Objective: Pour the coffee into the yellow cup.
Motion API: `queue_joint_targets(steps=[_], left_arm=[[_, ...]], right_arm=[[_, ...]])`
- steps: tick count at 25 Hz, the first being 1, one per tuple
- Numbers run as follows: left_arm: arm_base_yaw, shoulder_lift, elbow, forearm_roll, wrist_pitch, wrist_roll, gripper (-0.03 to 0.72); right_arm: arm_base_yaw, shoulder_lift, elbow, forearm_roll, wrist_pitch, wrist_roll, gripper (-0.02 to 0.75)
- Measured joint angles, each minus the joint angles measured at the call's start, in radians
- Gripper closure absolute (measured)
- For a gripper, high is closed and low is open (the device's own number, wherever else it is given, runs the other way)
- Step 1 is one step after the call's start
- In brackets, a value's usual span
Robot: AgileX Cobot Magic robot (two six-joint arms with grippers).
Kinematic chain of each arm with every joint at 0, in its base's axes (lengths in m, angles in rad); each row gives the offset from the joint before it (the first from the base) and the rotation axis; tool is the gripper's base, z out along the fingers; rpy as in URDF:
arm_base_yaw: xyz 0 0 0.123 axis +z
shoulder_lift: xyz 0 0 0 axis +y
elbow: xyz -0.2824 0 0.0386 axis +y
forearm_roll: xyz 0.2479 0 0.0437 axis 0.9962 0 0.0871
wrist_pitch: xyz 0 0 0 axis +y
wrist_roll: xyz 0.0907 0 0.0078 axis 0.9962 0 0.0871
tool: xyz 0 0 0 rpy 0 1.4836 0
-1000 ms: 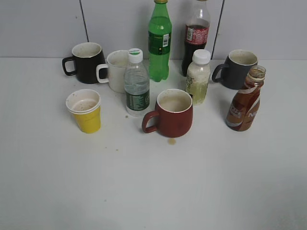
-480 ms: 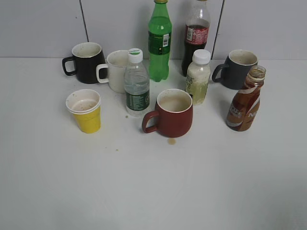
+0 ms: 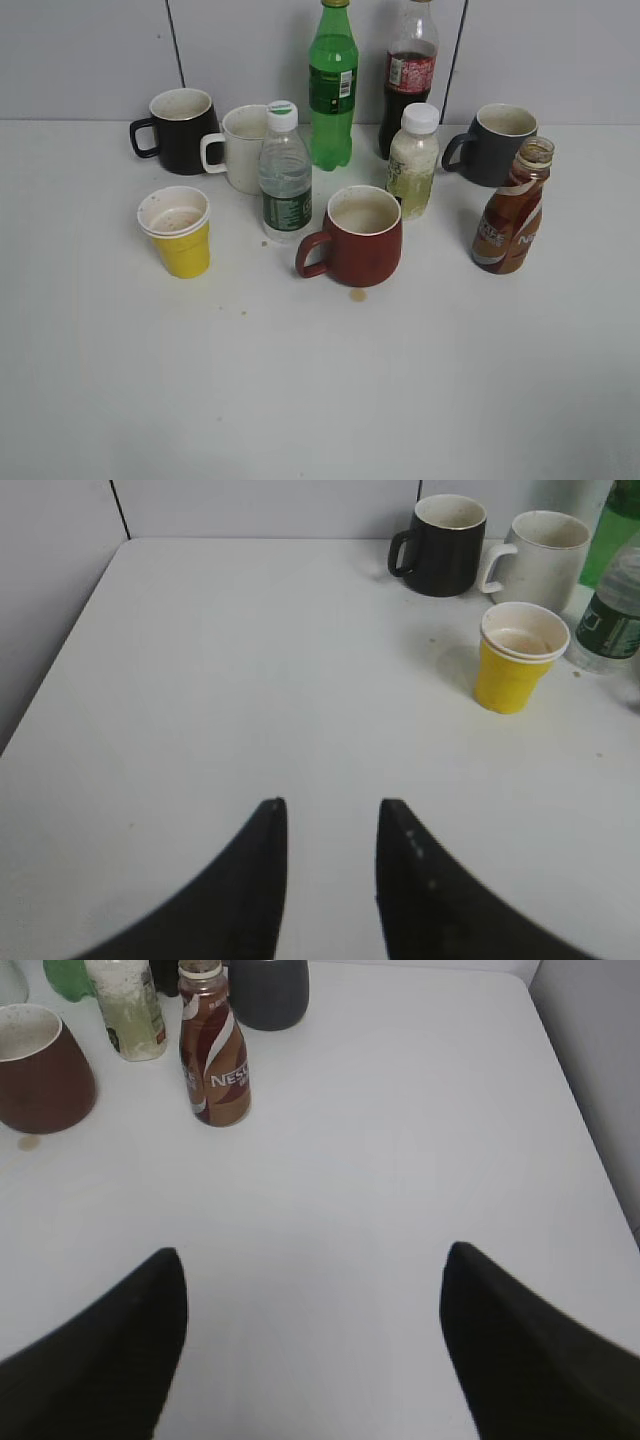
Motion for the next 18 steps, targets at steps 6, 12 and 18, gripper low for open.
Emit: queue_joint_targets(steps=[6, 12, 18], left_arm=[[0.000, 0.000, 0.000, -0.001, 0.000, 0.000, 0.449], [-0.036, 0.016, -0.025, -0.018, -0.070, 0.000, 0.449], [-0.061, 0.111, 0.018, -0.006, -0.378, 0.000, 0.449]], right_arm=[[0.000, 0.000, 0.000, 0.000, 0.000, 0.001, 0.148], [0.000, 0.006, -0.016, 0.019, -0.026, 0.001, 0.148], [0.000, 0.129, -0.028, 0.038, -0.268, 0.003, 0.148]])
